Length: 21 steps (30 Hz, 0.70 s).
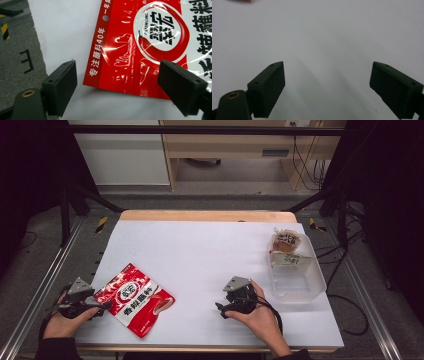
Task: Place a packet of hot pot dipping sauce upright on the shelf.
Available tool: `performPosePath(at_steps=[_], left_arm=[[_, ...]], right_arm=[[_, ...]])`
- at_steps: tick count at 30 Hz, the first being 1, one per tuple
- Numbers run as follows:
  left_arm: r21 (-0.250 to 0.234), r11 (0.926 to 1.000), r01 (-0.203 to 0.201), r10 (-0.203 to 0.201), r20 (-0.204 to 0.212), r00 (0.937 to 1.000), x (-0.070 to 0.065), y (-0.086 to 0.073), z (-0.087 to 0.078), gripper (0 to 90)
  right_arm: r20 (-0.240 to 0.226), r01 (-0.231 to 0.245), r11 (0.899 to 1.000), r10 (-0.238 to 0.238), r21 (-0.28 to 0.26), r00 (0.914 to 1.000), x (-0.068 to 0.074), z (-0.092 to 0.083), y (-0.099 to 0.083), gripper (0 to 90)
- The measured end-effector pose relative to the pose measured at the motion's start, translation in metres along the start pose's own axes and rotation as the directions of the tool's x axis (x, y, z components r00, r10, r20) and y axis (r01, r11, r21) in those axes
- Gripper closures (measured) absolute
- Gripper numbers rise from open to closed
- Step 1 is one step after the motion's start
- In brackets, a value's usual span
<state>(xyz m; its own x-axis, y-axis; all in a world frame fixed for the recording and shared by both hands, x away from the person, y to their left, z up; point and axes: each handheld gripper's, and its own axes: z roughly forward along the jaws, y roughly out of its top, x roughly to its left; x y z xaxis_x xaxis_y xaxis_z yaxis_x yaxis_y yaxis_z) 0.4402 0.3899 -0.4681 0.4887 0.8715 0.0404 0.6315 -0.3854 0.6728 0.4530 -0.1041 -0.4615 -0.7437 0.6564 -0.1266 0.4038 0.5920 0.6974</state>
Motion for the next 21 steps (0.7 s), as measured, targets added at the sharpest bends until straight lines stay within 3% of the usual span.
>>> performPosePath(at_steps=[9, 16, 21], left_arm=[[-0.009, 0.9997, 0.021, -0.021, 0.035, 0.9992, -0.002, 0.001, -0.001, 25.1], [-0.062, 0.9969, 0.048, -0.042, 0.097, 0.9944, -0.010, 0.007, -0.011, 34.4], [-0.031, 0.9989, 0.035, -0.031, 0.115, 0.9929, -0.015, 0.008, -0.007, 37.2]], right_arm=[[-0.004, 0.004, 1.000, -0.004, 0.003, 1.0000, 0.001, 0.001, 0.000, 13.6], [-0.007, 0.002, 1.000, -0.002, 0.003, 1.0000, 0.000, 0.001, 0.000, 13.7], [-0.007, 0.005, 1.000, -0.005, 0.006, 1.0000, 0.000, 0.001, 0.000, 13.8]])
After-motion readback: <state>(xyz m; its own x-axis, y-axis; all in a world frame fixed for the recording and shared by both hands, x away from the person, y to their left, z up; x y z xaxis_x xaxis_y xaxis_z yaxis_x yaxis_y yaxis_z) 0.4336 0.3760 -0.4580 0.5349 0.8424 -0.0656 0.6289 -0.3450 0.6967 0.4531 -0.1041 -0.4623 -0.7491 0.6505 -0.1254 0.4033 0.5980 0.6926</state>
